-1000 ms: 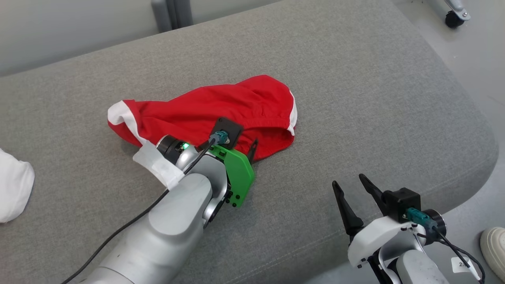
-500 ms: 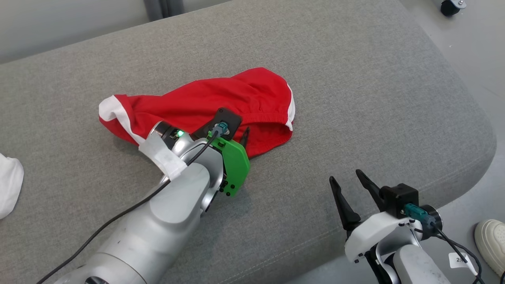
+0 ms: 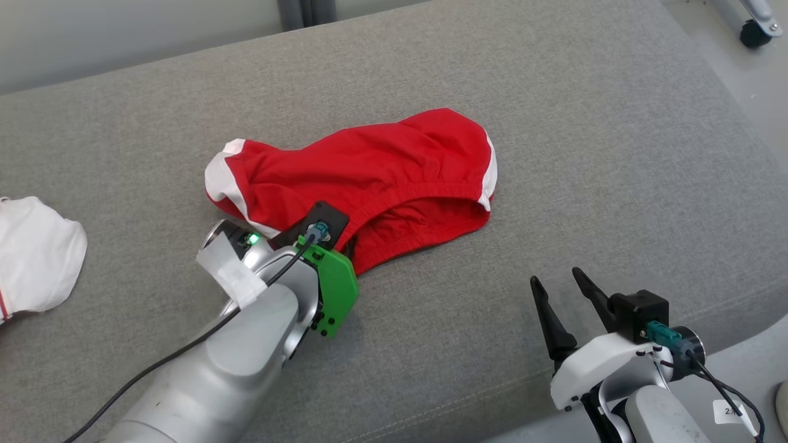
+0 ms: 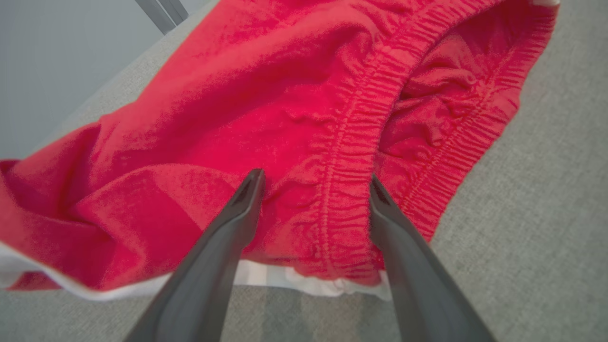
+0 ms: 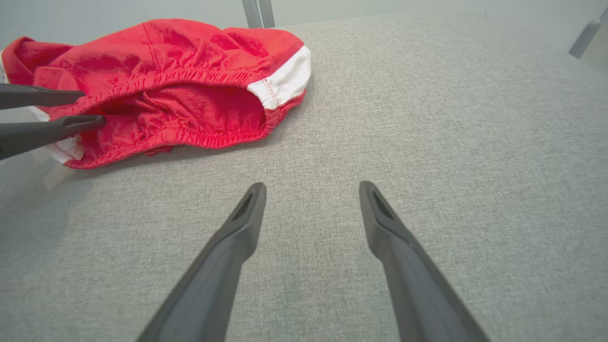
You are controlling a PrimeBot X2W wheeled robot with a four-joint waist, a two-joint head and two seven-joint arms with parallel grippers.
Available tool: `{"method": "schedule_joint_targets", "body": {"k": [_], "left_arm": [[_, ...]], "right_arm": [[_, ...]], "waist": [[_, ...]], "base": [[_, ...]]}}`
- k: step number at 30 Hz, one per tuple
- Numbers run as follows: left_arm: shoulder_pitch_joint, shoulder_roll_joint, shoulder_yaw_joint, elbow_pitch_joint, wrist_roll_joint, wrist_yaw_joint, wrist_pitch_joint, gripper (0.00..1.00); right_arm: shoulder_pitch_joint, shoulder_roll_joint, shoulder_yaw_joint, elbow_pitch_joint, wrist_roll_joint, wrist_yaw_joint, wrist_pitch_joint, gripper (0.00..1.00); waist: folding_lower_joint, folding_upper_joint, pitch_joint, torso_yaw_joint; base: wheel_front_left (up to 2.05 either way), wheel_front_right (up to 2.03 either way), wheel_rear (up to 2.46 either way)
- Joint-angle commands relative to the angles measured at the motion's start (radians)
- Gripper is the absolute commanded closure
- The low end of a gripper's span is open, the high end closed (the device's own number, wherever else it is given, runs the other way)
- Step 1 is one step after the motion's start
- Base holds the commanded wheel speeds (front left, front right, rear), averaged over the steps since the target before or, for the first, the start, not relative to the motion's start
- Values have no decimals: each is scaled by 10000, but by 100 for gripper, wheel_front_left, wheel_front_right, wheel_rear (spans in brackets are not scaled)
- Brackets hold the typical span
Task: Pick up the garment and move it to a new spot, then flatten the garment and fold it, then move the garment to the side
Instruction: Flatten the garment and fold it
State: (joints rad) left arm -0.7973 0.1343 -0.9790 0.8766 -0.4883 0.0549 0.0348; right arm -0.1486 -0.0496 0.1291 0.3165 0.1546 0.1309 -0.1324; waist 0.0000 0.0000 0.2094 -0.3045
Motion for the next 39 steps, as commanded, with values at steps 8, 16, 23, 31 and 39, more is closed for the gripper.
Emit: {"method": "schedule_joint_targets", "body": {"k": [8, 16, 23, 31, 39], "left_arm": [[970, 619, 127, -1255, -252, 425, -74, 100], [887, 1001, 695, -2580, -569, 843, -412, 100], [-103, 1284, 1100, -3659, -455, 1050, -434, 100], [-1809, 1022, 1308, -4299, -236, 841, -556, 100], [-2842, 56, 1413, -4415, -436, 354, -1392, 100]], "right_arm": [[183, -16, -10, -3, -95, -3, 77, 0], [309, -16, 50, 4, -146, -3, 191, 0], [422, -16, 195, -49, -179, -3, 282, 0], [469, -15, 396, -55, -165, -3, 341, 0], [436, -13, 623, -9, -20, -3, 291, 0]], "waist": [[0, 0, -520, 559], [0, 0, -903, 607], [0, 0, -1162, 449], [0, 0, -1303, 34], [0, 0, -1215, -396]], "base": [[0, 0, 0], [0, 0, 0], [0, 0, 0], [0, 0, 0], [0, 0, 0]]}}
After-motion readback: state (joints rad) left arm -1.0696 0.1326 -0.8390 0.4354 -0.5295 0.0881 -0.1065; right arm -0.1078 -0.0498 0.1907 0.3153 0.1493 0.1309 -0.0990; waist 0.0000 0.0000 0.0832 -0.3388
